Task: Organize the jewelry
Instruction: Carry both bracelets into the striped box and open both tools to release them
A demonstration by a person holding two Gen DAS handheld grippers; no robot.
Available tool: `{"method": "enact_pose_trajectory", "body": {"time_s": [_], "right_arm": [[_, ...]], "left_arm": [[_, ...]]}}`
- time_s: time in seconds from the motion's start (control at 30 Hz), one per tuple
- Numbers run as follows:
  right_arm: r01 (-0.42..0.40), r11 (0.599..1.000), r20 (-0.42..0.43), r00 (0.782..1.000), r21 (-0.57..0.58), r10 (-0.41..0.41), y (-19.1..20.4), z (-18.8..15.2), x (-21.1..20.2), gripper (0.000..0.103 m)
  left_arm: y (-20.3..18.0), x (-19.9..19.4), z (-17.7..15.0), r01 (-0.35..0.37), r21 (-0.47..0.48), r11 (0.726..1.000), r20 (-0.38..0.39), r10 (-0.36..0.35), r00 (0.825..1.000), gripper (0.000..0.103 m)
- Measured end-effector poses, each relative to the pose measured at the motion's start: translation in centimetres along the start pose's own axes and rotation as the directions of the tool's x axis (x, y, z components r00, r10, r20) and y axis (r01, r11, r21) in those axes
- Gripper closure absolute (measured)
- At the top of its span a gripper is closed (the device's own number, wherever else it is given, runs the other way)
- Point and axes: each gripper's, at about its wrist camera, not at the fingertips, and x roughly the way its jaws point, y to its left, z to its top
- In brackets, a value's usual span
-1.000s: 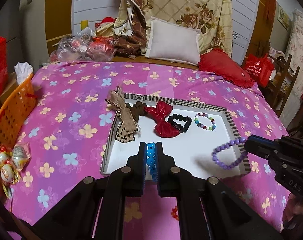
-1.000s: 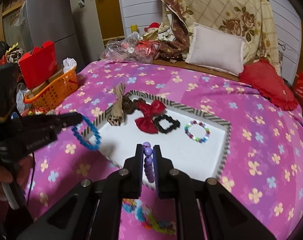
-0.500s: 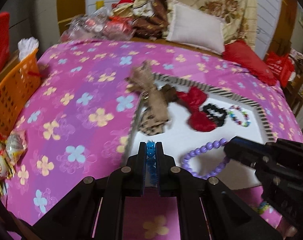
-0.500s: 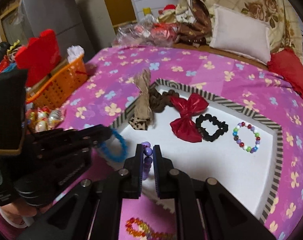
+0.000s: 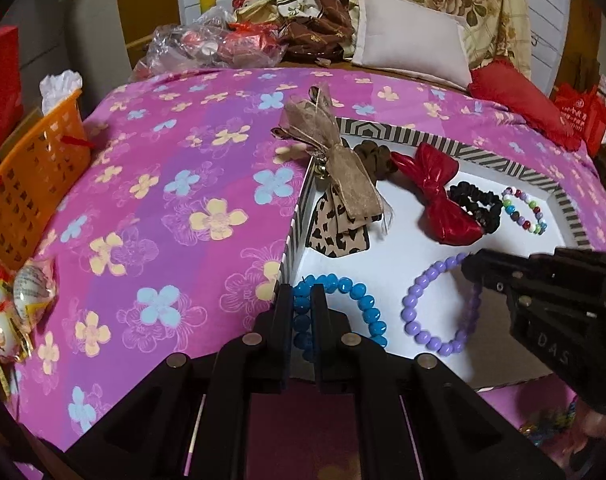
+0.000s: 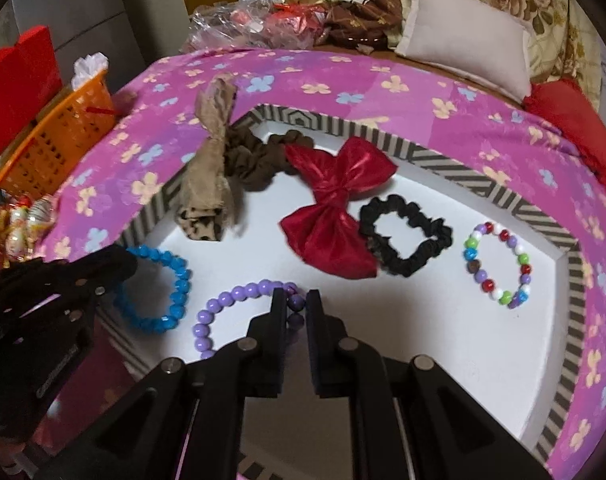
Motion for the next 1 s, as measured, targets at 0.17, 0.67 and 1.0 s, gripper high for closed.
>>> {"method": "enact_pose_trajectory", "body": {"time_s": [0.17,0.67,1.0], "right_arm": [[0.013,1.0,-0.023,1.0,0.008,-0.013,-0.6,-0.2,0.7,0.094],[-0.042,0.996,0.029,0.999,0.076,0.04,-1.9,-2.1,-2.3,0.073],[-0.032,0.995,0.128,0.992,0.096,0.019,-2.5,-4.6,-7.8,0.062]], "left_arm": [[-0.2,0.0,0.0,-0.013,0.004,1.0,0.005,0.013,1.0,0.095],[-0.5,-1.8,-0.2,0.002,0.003,1.0,0.038,-0.002,0.999,0.077],[-1.3,-6.2,-1.1,-0.021,0.013,1.0,0.101,0.02,0.995,0.077]]}}
